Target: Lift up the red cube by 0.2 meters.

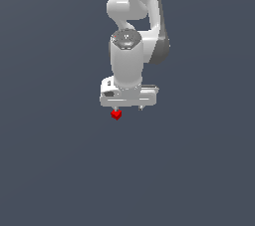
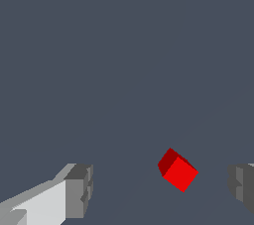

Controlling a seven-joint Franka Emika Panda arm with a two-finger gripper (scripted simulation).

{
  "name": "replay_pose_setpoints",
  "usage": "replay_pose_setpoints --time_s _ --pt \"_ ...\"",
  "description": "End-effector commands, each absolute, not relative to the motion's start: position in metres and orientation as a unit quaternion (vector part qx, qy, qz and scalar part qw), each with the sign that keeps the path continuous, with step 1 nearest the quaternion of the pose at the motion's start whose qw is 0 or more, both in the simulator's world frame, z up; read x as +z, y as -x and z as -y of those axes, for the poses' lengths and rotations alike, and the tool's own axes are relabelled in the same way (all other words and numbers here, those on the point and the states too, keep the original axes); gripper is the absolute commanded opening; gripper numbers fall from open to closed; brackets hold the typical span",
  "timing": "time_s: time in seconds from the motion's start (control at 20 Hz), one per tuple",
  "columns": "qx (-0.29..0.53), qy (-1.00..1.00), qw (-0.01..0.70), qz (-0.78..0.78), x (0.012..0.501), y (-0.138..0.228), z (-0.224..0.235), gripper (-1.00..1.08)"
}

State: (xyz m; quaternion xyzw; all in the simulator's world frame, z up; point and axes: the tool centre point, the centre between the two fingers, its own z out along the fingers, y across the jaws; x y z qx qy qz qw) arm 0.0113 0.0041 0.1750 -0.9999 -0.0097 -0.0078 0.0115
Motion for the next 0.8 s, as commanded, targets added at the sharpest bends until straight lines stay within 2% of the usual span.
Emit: replay_pose_setpoints --time_s 0.0,0.4,0.75 --pt "-0.008 1.0 0.011 0.01 0.175 -0.011 -0.004 1.0" --pt "-0.007 1.0 0.01 -0.019 0.161 -0.007 0.003 1.0" --pt "-0.006 0.996 0.007 -0.09 0.126 0.006 0.021 1.0"
